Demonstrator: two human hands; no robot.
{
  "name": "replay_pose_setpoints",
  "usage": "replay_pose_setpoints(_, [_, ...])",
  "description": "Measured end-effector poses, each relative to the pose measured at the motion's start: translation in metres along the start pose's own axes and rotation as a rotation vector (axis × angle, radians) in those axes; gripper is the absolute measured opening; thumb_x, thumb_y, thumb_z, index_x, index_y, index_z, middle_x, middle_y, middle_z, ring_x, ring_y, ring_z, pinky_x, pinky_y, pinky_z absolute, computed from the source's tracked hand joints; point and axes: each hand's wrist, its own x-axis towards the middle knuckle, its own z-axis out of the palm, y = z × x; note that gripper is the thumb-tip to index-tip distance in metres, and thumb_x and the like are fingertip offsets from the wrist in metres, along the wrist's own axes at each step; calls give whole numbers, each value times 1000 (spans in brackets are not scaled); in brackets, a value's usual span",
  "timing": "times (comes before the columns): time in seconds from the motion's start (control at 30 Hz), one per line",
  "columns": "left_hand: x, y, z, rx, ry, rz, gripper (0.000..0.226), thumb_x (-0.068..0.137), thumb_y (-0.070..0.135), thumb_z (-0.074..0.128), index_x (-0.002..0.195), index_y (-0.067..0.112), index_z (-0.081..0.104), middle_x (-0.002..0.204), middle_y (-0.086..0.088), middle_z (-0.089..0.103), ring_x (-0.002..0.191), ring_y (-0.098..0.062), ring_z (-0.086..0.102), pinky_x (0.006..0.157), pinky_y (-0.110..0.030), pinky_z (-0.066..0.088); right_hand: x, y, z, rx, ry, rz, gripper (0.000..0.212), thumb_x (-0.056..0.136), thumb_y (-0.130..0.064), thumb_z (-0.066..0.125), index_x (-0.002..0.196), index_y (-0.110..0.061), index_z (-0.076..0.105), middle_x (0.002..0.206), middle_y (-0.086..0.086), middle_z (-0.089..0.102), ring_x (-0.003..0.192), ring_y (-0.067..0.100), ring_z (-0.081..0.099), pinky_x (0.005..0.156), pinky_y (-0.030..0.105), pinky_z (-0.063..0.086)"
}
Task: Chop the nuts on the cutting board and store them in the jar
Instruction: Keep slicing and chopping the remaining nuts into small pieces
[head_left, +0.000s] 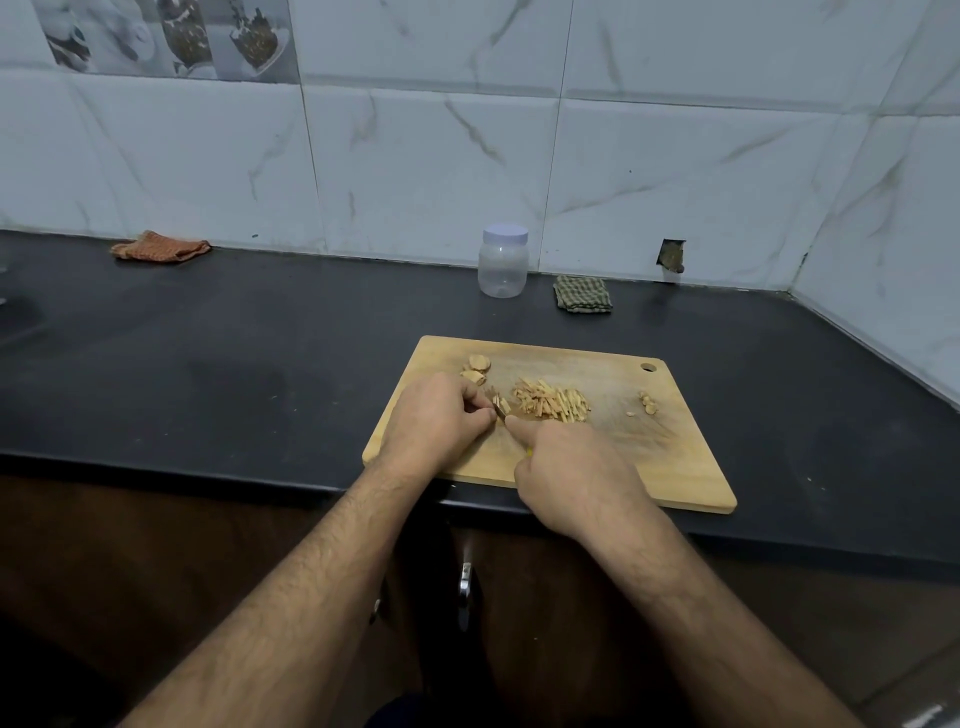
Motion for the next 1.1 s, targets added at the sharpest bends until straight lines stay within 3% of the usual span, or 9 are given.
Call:
replay_pose_setpoints(0.33, [1,-4,-5,-74,-25,-29,10,86,29,74,76,30,70,77,20,62,77,0,53,58,-10,32,-22,11,4,113,58,13,59,98,-18,41,152,-38,30,135,0,58,118,21,54,89,34,49])
replay_pose_setpoints(0.57, [5,-3,-6,-77,-29,-86,13,83,30,74,73,23,71,86,12,72,84,-6,60,60,-15,38,-11,4,4,124,30,2,59,97,-19,43,151,-39,34,137,1,57,116,19,56,90,35,51])
replay_pose_setpoints(0.83, [8,2,-6,-31,-30,-106,11,83,30,72,74,22,72,75,15,66,71,0,53,55,-13,34,-6,5,6,118,19,-8,58,97,-21,42,151,-40,34,130,0,61,106,19,59,81,34,52])
replay_pose_setpoints(1.0, [8,3,-5,-26,-15,-100,10,82,27,71,76,19,73,79,11,70,76,-4,55,58,-13,37,0,0,1,96,5,-14,60,95,-17,43,150,-37,35,132,1,60,114,21,57,88,34,51])
replay_pose_setpoints(1.1, [5,4,-4,-27,9,-87,10,82,26,71,74,20,73,78,12,70,77,-4,57,58,-12,37,-6,2,4,96,2,-13,62,95,-14,42,151,-37,33,131,3,60,114,23,56,85,34,50])
